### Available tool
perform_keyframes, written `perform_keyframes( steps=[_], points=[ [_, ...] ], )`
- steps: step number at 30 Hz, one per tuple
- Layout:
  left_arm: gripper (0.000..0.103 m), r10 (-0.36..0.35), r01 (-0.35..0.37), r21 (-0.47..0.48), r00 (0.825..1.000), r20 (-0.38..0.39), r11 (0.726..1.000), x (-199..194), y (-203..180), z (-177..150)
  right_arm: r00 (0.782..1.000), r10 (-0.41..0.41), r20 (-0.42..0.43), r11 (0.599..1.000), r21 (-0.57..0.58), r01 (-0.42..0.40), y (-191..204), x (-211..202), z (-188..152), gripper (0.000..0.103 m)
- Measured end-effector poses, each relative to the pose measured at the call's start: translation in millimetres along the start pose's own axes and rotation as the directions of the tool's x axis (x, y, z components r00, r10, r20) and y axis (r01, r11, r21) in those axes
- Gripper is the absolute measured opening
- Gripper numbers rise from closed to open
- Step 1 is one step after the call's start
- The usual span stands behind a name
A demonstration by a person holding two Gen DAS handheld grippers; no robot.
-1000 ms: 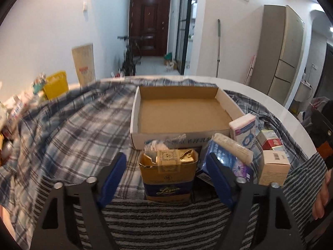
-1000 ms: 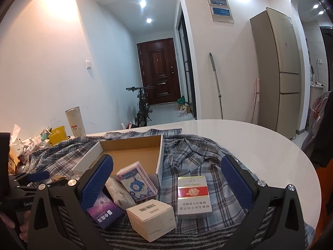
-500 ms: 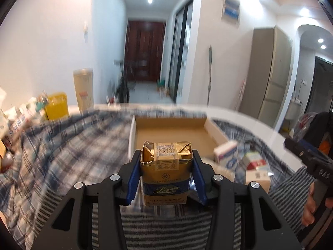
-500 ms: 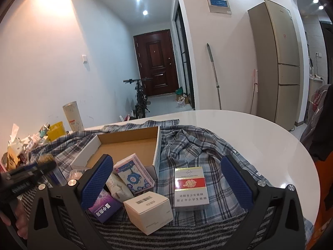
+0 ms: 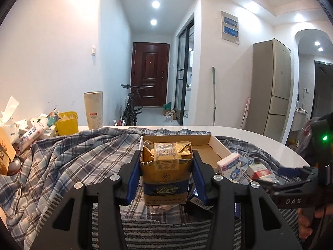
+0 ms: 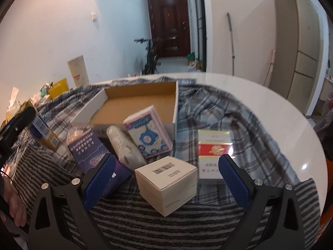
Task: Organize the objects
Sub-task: 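Lift the gold pack with the left gripper while the right gripper grasps the white barcode box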
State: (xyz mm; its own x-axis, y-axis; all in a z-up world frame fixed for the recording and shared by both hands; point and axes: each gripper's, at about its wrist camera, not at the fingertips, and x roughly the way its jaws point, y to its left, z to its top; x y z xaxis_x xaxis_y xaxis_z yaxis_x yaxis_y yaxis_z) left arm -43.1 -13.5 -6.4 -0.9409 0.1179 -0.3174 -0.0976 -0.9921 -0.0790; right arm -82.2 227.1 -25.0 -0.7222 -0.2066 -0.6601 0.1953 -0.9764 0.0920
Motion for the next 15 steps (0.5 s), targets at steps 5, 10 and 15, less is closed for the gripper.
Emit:
perform_keyframes(
  steps=[5,10,15],
  points=[
    [0.048,-0.001,0.001,-0.008,1.000,0.000,1.000,-1,2,-2,0.980,0.159,-0.123,0.987,0.003,-0.160,-16,20,8,0.094],
    [0.048,-0.005,0.005,0.003,1.000,-0.005,1.000,-1,-1,-5,0.957,0.207,-0.205,0.976,-0.026,-0.217,-30,33,11,0.092],
    [0.049,-0.004,0.004,0.014,1.000,-0.008,1.000,-1,-4,-7,0.939,0.257,-0.230,0.964,-0.014,-0.267,-25,35,3,0.079]
  ],
)
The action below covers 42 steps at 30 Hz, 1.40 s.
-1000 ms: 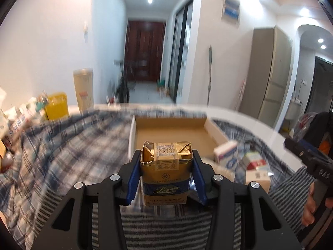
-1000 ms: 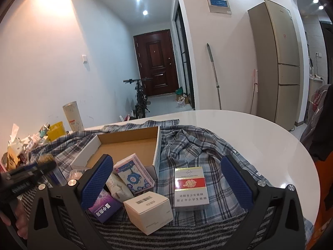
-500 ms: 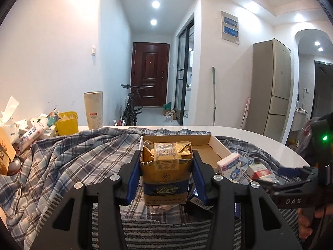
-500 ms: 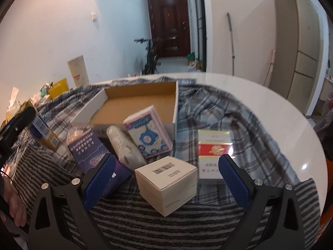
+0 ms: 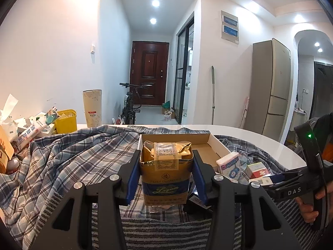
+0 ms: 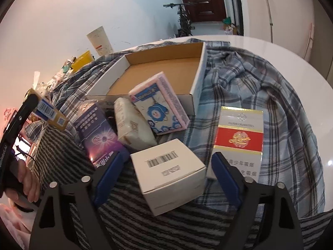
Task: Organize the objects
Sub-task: 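Lift the gold pack with the left gripper while the right gripper grasps the white barcode box, then lower the gold pack into the cardboard box and open the left gripper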
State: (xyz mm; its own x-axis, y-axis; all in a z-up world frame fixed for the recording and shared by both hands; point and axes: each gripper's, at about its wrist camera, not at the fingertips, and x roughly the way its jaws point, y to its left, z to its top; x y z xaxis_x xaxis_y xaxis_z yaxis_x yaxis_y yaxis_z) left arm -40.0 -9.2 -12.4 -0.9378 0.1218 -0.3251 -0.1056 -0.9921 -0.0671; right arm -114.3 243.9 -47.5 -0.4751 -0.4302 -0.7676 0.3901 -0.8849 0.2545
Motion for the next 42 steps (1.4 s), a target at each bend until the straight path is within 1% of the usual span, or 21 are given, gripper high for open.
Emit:
perform_keyframes(
  steps=[3,6,8,11,13,15,17,20,23,24,26,29,32,33,35,37,38,39,40,41,42],
  points=[
    [0.049,0.002,-0.002,0.004,1.000,-0.006,1.000,1,-2,0,0.998,0.052,-0.019,0.999,0.009,-0.052,4,-1,-4,0.078],
    [0.049,0.003,-0.003,0.003,1.000,-0.005,1.000,0,-3,0,0.999,0.045,-0.022,0.999,-0.003,-0.045,11,-6,-10,0.075],
    [0.049,0.003,-0.003,0.003,1.000,-0.003,1.000,0,-3,0,1.000,0.023,-0.021,1.000,-0.016,-0.023,13,-7,-12,0.069],
    [0.049,0.003,-0.003,0.003,1.000,-0.002,1.000,0,-2,0,0.999,0.021,-0.026,1.000,-0.011,-0.022,13,-5,-13,0.054],
    [0.049,0.004,-0.004,0.001,1.000,-0.001,1.000,0,-2,0,1.000,0.008,-0.017,1.000,0.008,-0.008,12,-3,-12,0.051],
    [0.049,0.005,-0.005,-0.002,1.000,0.001,1.000,0,-2,1,1.000,-0.010,0.020,1.000,0.028,0.010,12,-6,-13,0.050],
    [0.049,0.008,-0.008,-0.005,1.000,0.002,1.000,-1,-1,1,0.996,-0.028,0.082,0.999,0.023,0.026,17,-17,-11,0.050],
    [0.049,0.013,-0.013,-0.005,1.000,0.003,1.000,-1,1,2,0.983,-0.071,0.168,0.997,-0.001,0.073,28,-34,-7,0.050],
    [0.049,0.022,-0.022,0.006,1.000,0.001,1.000,-3,0,8,0.972,-0.076,0.224,0.997,-0.004,0.078,36,-48,5,0.050],
    [0.049,0.011,-0.010,0.014,1.000,-0.006,1.000,-3,0,15,0.968,-0.078,0.237,0.997,-0.003,0.081,37,-52,11,0.050],
    [0.049,-0.002,0.002,0.040,1.000,-0.006,0.999,-5,-3,26,0.958,-0.077,0.276,0.997,-0.008,0.083,40,-63,26,0.050],
    [0.049,0.018,-0.022,0.088,0.999,0.044,0.996,-14,-8,53,0.935,-0.085,0.345,0.995,-0.027,0.100,47,-78,49,0.050],
    [0.049,0.009,-0.012,0.074,0.999,0.041,0.997,-9,-6,81,0.907,-0.101,0.410,0.992,-0.024,0.121,56,-90,75,0.051],
    [0.049,-0.002,-0.001,0.056,0.999,0.045,0.998,-6,-4,90,0.896,-0.109,0.431,0.991,-0.019,0.130,60,-91,83,0.051],
    [0.049,0.002,-0.005,0.043,0.997,0.073,0.999,3,-2,106,0.867,-0.140,0.478,0.987,-0.005,0.162,65,-93,100,0.051],
    [0.049,-0.009,0.006,0.041,0.997,0.079,0.999,15,-1,115,0.834,-0.194,0.516,0.976,0.017,0.217,69,-88,113,0.051],
    [0.049,-0.011,0.009,0.035,0.999,0.048,0.999,27,1,118,0.829,-0.215,0.516,0.971,0.025,0.236,70,-82,119,0.051],
    [0.049,-0.006,0.006,0.027,1.000,0.012,1.000,36,2,119,0.832,-0.220,0.509,0.971,0.033,0.236,69,-76,125,0.051],
    [0.049,-0.011,0.012,0.010,0.999,-0.052,1.000,52,5,119,0.840,-0.217,0.497,0.973,0.041,0.227,67,-68,130,0.051],
    [0.049,-0.025,0.025,-0.002,0.995,-0.101,1.000,65,7,117,0.849,-0.212,0.484,0.975,0.046,0.217,65,-60,134,0.051],
    [0.049,-0.037,0.034,-0.017,0.985,-0.169,0.999,83,11,114,0.856,-0.210,0.473,0.976,0.048,0.213,63,-53,138,0.051]
  ],
)
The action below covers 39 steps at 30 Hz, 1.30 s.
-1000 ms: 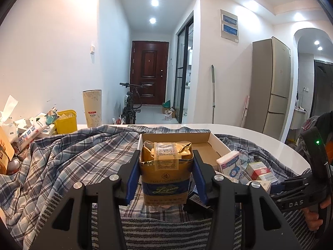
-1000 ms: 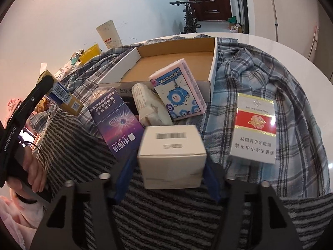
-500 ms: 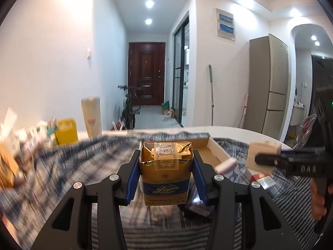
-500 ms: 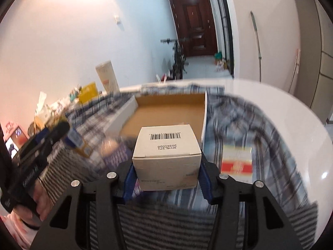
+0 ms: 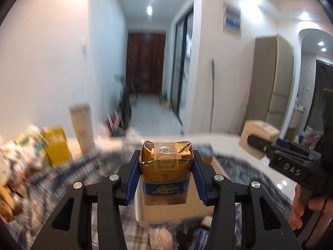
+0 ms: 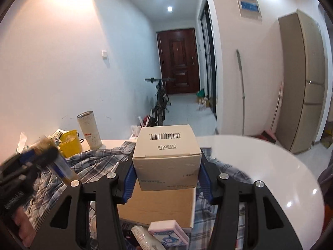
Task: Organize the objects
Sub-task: 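Lower the gold pack into the cardboard box and open the left gripper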
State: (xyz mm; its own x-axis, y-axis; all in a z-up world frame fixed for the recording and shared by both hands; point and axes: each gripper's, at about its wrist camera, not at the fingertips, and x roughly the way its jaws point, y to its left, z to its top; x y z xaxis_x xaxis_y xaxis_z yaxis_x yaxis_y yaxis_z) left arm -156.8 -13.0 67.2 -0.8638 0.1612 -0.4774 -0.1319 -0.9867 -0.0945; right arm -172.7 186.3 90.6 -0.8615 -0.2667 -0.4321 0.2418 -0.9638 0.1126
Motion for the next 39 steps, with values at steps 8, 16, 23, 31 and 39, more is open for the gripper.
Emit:
perform_keyframes(
  steps=[8,16,23,31,39],
  points=[
    [0.049,0.009,-0.022,-0.045,0.965,-0.263,0.999,84,14,-27,0.997,-0.005,-0.076,1.000,-0.014,0.004,2,46,-20,0.051],
    [0.049,0.026,-0.038,-0.031,0.946,-0.323,0.999,106,13,-50,0.993,-0.017,-0.117,0.999,-0.029,0.014,-7,57,-39,0.051],
    [0.070,0.042,-0.057,-0.034,0.941,-0.337,0.998,111,17,-56,0.991,-0.020,-0.133,0.999,-0.036,0.015,-14,55,-44,0.051],
    [0.081,0.037,-0.051,-0.041,0.954,-0.299,0.998,102,21,-53,0.990,-0.026,-0.139,0.999,-0.036,0.021,-17,56,-46,0.051],
    [0.086,0.080,-0.090,-0.075,0.989,-0.128,0.993,72,27,-45,0.976,-0.043,-0.216,0.998,-0.055,0.032,-16,72,-53,0.051]
  ],
)
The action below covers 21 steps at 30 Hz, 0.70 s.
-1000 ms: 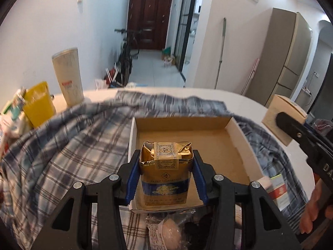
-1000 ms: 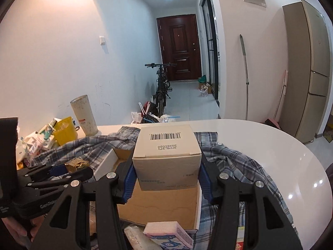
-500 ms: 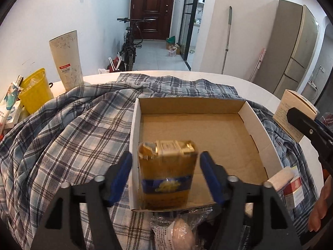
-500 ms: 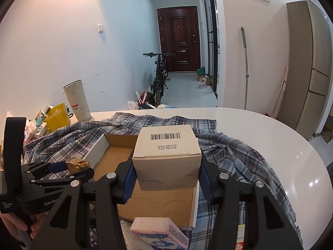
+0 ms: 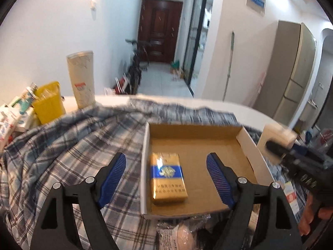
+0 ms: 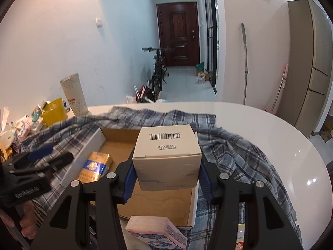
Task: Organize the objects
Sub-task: 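Lower the gold pack into the cardboard box and open the left gripper, then lower the white barcode box into the cardboard box and open the right gripper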
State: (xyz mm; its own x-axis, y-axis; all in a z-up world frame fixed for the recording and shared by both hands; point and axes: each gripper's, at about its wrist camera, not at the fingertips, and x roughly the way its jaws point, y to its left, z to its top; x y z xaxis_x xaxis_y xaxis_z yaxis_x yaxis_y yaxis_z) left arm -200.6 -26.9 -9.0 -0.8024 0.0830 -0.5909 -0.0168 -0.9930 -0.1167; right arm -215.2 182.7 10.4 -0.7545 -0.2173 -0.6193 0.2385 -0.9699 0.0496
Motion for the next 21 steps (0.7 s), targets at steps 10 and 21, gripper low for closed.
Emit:
perform_keyframes(
  steps=[10,21],
  points=[
    [0.097,0.059,-0.060,0.001,0.983,0.176,0.998,-32,-3,2,0.985,0.017,-0.172,1.000,0.027,-0.013,-7,35,-17,0.051],
    [0.103,0.059,-0.054,-0.029,0.978,0.200,0.998,-36,5,4,0.974,0.003,-0.229,1.000,0.024,0.003,-5,47,-25,0.052]
  ],
)
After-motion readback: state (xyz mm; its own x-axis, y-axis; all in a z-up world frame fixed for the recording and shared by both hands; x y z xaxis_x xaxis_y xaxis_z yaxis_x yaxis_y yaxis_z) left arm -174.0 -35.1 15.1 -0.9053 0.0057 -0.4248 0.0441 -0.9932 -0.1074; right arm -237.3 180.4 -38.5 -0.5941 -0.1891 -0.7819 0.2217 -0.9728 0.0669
